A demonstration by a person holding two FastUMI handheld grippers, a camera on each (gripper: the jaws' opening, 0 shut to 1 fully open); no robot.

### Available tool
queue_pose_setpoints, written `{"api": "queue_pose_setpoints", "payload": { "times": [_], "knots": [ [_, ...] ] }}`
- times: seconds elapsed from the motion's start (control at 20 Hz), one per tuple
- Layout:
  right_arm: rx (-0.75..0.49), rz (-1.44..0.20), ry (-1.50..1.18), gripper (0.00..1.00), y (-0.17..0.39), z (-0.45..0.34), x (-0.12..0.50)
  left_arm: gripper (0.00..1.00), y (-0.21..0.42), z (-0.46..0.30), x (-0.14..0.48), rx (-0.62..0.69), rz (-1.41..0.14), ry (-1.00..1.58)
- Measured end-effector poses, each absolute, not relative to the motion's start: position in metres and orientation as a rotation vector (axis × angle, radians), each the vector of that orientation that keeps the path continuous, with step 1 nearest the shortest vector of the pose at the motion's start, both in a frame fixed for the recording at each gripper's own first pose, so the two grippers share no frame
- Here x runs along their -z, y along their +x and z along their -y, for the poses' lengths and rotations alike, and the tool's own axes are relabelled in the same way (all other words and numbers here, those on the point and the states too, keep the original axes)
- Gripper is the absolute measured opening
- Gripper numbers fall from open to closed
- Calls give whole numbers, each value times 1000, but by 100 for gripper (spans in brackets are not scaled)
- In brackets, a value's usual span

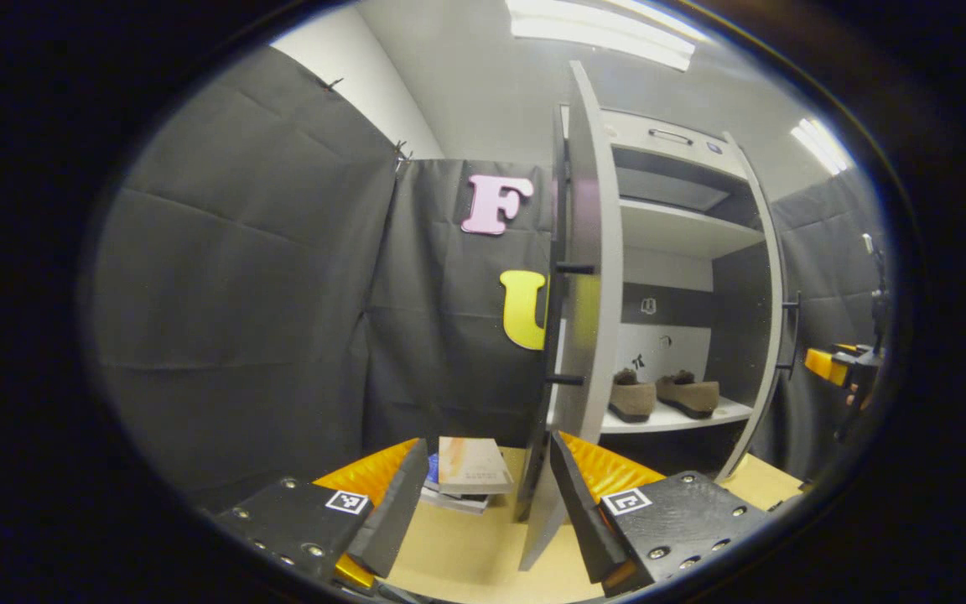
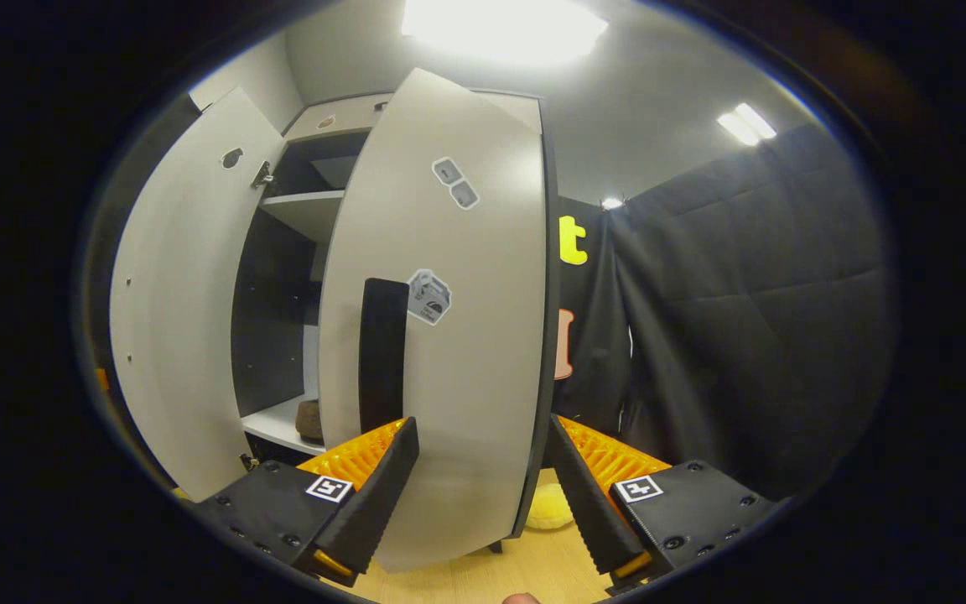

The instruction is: Grab one shoe with the right hand and put it into the shoe cabinet, grab the other shoe with the left hand and put it into the shoe cabinet; then close the right door with the right hand and the left door with the left hand.

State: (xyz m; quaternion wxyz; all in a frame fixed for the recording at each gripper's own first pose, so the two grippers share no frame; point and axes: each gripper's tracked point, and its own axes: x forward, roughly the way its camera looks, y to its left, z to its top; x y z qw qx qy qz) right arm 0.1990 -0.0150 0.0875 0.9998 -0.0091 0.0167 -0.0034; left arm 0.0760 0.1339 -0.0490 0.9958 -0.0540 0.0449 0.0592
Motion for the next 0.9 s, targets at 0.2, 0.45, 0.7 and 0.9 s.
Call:
{"api": "queue_pose_setpoints", "payload": {
  "times": [0.2,0.45,0.7,0.9],
  "knots": [
    [-12,-39,-17,98,186,18,-81,87,105,-163,21,-163,-21,-89],
    [0,-26,-64,96,174,34,-82,86,144,-171,5,-170,0,-98],
    [30,-44,-80,98,171,57,-73,85,155,-157,2,-170,16,-61],
    [24,-64,-53,98,175,62,-65,87,152,-148,1,-146,18,-66]
  ]
}}
